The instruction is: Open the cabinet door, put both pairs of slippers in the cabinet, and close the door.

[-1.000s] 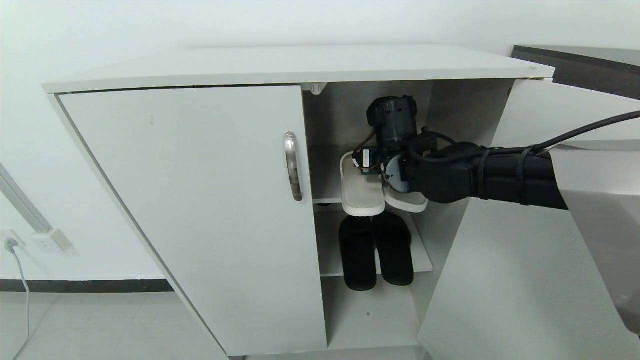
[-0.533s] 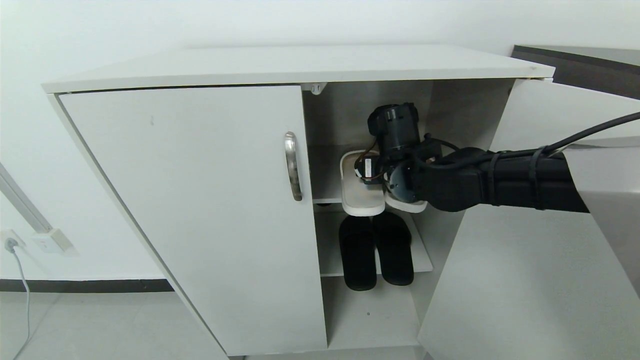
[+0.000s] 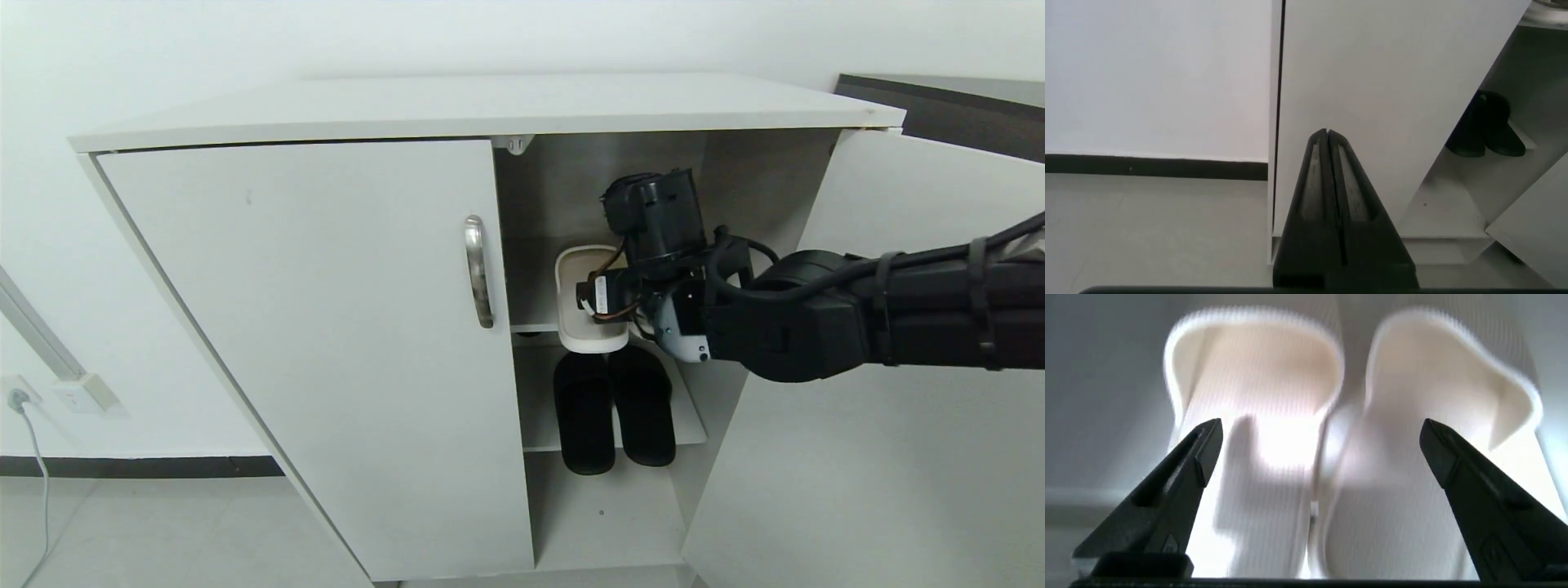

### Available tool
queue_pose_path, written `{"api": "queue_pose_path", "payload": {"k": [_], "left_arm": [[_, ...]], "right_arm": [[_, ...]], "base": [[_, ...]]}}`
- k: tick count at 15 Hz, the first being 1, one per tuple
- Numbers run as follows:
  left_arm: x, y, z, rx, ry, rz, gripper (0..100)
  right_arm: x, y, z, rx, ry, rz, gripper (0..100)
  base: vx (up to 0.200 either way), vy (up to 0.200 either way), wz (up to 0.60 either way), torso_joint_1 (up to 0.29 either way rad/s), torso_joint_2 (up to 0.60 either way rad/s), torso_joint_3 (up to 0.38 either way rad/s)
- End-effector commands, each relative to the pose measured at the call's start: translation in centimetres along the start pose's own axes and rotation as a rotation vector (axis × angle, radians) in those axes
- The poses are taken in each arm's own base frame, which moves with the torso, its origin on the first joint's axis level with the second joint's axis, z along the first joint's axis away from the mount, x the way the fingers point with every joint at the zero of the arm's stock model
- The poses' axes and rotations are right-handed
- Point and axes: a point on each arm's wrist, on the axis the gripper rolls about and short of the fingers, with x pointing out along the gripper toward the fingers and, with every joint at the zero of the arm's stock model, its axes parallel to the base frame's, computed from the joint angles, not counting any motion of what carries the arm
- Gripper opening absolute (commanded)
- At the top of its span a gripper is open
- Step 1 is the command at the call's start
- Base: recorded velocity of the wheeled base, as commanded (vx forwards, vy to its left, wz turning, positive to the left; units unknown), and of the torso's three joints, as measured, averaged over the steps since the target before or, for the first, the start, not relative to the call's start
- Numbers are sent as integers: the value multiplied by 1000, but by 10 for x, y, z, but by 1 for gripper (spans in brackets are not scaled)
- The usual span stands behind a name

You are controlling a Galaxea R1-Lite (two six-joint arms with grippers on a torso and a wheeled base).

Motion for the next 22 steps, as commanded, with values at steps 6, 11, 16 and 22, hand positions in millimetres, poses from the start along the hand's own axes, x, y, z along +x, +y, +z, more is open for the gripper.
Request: {"api": "queue_pose_path", "payload": {"k": [6,11,16,22], "left_arm": [[0,0,0,1,0,1,0],[0,0,0,6,0,0,0],[0,0,0,6,2,-2,0],[0,0,0,6,2,-2,0]], "right_arm": [[-96,-20,-13,-4,-39,185,100],[-118,-37,-38,-5,-52,262,0],[-121,-37,-51,-15,-46,311,0],[-124,-28,-58,-35,-33,336,0]], "base": [[0,0,0,0,0,0],[0,0,0,0,0,0],[0,0,0,0,0,0],[0,0,0,0,0,0]]}}
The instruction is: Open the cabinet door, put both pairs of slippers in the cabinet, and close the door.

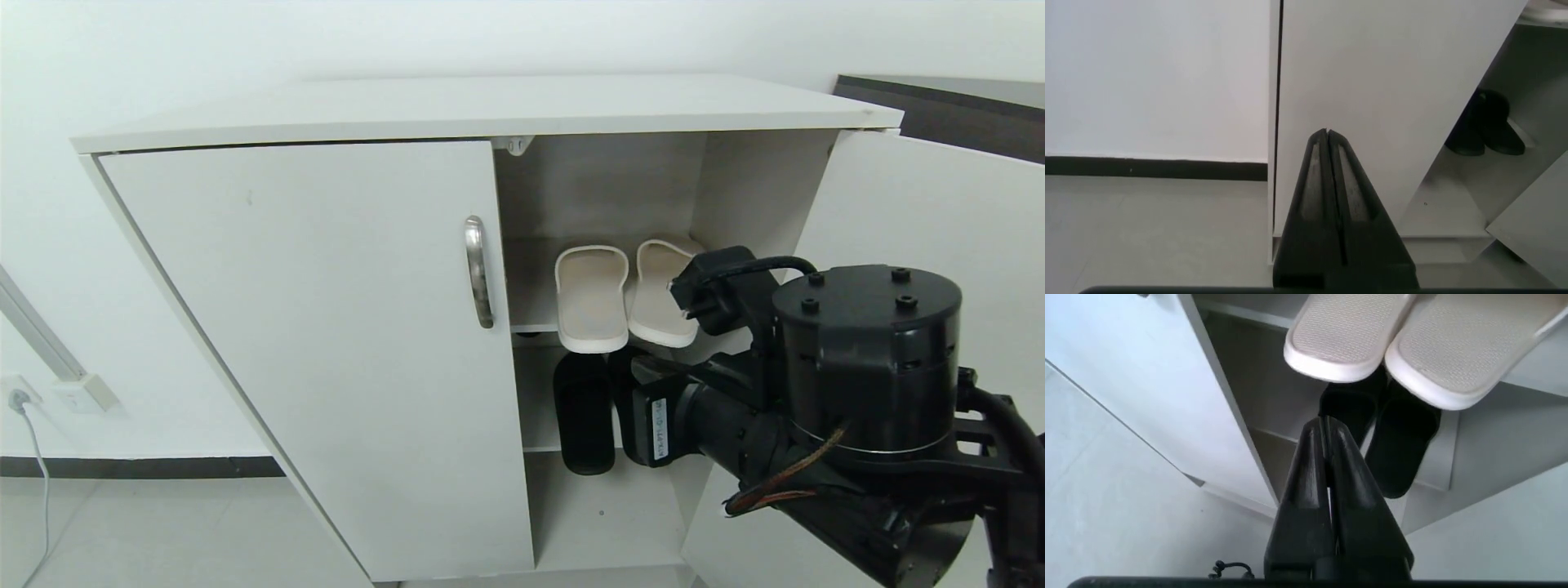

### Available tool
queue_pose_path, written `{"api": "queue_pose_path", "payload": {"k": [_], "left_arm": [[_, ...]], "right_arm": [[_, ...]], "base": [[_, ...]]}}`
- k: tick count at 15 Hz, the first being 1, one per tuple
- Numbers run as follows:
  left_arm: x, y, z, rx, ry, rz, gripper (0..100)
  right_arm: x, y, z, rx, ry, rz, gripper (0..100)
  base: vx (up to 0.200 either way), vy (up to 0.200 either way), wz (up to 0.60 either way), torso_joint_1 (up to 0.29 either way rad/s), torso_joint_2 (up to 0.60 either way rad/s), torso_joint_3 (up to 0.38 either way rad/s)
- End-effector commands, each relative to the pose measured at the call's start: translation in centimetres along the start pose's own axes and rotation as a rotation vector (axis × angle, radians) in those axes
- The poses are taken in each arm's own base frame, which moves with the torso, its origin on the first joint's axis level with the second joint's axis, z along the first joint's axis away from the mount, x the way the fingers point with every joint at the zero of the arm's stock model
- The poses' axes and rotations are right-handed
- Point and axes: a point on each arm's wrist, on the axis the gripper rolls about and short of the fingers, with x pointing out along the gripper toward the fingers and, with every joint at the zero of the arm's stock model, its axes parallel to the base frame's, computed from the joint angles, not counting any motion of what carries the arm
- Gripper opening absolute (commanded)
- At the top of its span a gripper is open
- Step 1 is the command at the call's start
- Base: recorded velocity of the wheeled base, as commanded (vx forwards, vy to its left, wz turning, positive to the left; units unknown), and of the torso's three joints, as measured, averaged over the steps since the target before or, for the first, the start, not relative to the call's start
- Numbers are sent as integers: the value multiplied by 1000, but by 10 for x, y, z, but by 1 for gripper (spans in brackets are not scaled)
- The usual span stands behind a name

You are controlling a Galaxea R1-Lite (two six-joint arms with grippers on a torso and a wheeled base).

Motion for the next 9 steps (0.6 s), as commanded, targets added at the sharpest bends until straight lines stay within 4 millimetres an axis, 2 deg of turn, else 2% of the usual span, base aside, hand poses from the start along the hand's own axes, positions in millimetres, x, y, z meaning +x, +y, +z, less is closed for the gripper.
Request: {"api": "queue_pose_path", "payload": {"k": [1,2,9], "left_arm": [[0,0,0,0,1,1,0],[0,0,0,0,1,1,0],[0,0,0,-2,1,1,0]], "right_arm": [[2,1,-4,-8,12,-1,0],[2,2,-6,-13,19,1,0],[5,3,-10,-19,32,-2,0]], "base": [[0,0,0,0,0,0],[0,0,0,0,0,0],[-200,0,0,2,3,4]]}}
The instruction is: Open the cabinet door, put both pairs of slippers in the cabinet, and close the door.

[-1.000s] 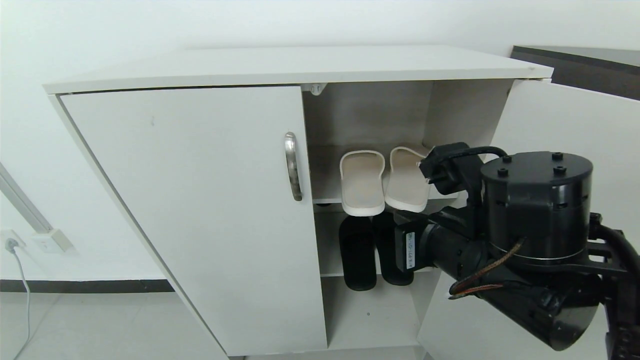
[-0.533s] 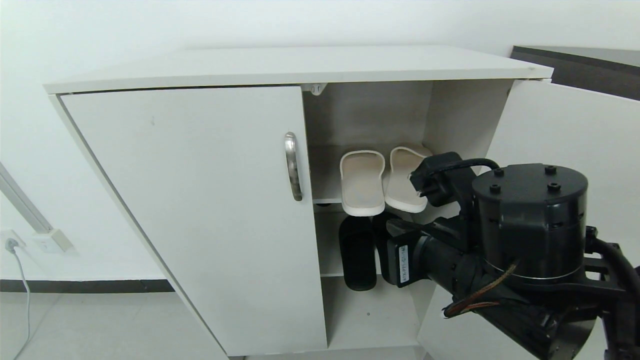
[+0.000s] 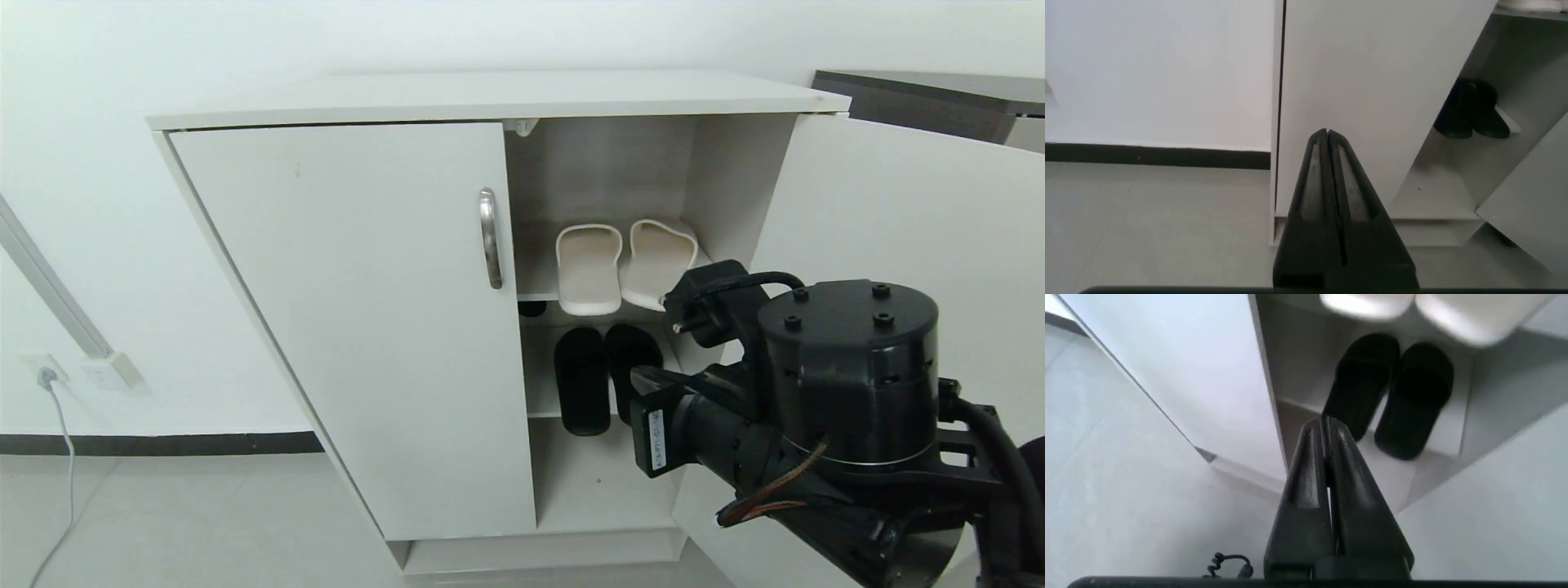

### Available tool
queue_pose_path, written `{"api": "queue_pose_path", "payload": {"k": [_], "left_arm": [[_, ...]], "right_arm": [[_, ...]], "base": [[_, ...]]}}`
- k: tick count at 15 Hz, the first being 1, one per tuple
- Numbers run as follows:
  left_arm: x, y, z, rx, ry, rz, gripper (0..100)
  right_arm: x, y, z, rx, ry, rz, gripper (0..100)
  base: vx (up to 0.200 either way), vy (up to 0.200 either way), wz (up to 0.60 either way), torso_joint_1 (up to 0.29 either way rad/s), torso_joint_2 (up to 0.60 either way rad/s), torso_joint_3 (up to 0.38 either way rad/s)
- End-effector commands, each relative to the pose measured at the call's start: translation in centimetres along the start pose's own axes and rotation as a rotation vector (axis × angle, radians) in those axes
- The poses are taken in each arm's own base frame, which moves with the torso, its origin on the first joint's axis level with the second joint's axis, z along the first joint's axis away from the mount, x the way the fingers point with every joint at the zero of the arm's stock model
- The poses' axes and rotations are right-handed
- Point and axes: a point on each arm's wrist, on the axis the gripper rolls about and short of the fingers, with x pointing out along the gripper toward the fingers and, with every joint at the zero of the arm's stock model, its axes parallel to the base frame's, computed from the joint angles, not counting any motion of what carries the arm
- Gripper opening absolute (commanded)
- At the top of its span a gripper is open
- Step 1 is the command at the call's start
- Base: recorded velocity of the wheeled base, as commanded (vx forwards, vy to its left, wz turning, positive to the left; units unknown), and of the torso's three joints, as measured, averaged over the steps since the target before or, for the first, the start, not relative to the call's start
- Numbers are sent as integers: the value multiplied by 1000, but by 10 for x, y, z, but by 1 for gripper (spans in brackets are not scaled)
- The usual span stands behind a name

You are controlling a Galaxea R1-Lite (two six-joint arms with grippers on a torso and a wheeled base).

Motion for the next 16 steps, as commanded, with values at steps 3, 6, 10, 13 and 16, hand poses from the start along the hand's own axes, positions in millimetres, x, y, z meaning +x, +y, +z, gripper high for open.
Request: {"api": "queue_pose_path", "payload": {"k": [3,6,10,13,16], "left_arm": [[0,0,0,-2,2,1,0],[0,0,0,-1,2,1,0],[0,0,0,-4,2,1,0],[0,0,0,-2,0,1,0],[0,0,0,-4,2,2,0]], "right_arm": [[5,3,-5,-5,16,-6,0],[9,1,-11,-11,35,-10,0],[27,1,-22,-8,32,-30,0],[30,-1,-27,-16,38,-38,0],[30,-2,-31,-22,49,-29,0]], "base": [[-200,0,0,1,-1,-1],[-200,0,0,2,1,7],[-150,0,0,-2,2,4],[0,0,0,0,0,0],[0,0,0,0,0,0]]}}
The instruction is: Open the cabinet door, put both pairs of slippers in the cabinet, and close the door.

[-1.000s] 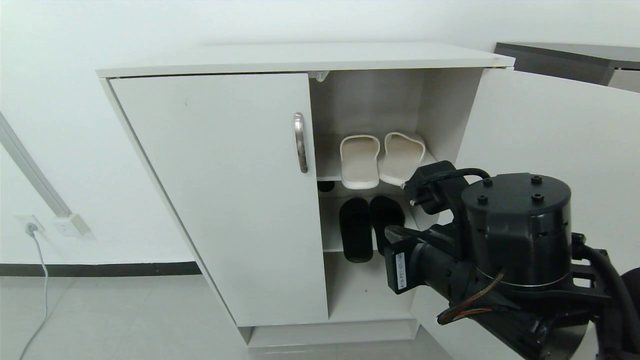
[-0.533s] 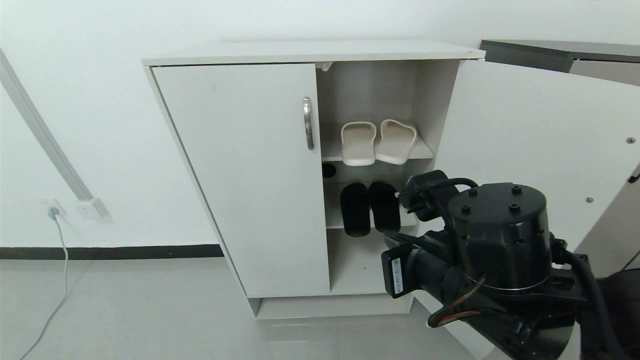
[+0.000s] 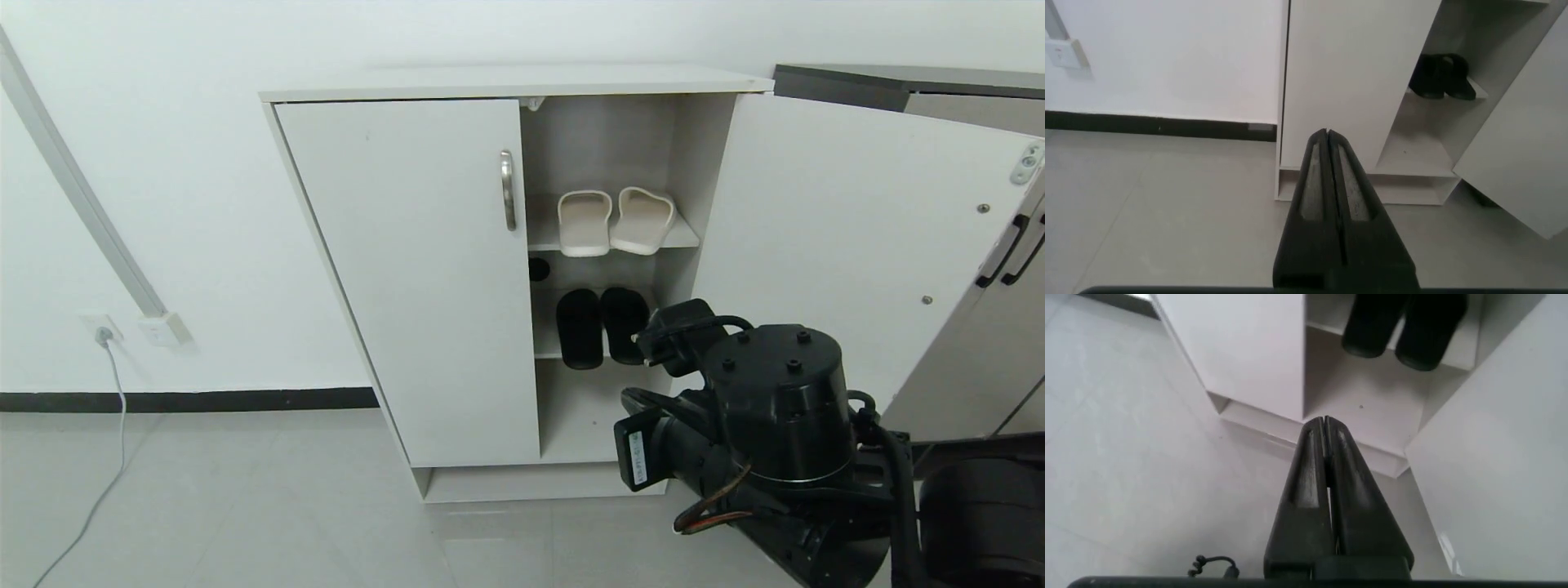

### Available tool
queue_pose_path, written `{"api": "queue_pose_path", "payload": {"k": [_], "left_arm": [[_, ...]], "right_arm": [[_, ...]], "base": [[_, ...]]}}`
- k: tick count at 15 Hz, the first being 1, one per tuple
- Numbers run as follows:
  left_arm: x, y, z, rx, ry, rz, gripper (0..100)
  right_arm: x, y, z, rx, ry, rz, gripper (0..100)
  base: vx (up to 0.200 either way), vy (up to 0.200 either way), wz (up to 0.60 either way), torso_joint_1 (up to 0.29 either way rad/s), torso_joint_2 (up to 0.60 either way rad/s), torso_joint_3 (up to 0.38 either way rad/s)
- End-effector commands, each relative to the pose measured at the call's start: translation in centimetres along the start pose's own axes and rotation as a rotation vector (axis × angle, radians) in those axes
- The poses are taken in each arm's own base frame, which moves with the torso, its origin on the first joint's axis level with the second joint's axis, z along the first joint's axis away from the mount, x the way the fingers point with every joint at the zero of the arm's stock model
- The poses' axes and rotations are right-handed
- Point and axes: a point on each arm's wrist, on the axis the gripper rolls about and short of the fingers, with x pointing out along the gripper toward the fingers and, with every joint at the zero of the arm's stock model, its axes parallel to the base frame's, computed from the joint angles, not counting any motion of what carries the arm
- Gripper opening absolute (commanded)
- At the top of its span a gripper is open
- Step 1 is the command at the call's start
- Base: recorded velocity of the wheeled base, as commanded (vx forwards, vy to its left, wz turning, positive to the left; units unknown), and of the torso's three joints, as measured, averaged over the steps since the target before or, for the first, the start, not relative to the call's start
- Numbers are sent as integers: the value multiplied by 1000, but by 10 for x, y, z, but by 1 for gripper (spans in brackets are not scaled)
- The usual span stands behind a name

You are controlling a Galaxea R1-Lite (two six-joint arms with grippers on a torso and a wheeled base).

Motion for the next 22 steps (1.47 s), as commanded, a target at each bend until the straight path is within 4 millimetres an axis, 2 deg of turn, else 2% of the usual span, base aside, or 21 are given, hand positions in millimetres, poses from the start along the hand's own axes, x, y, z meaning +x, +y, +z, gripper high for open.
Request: {"api": "queue_pose_path", "payload": {"k": [1,11,15,22], "left_arm": [[0,0,0,-1,1,1,0],[0,0,0,-1,0,0,0],[0,0,0,-1,0,0,0],[0,0,0,1,2,-1,0]], "right_arm": [[2,0,-4,-6,12,-1,0],[7,1,-9,-16,31,-6,0],[8,1,-10,-18,32,-8,0],[10,0,-11,-20,37,-14,0]], "base": [[0,0,0,0,0,0],[0,0,0,0,-6,-4],[0,0,0,16,-211,-315],[0,0,0,87,-505,-359]]}}
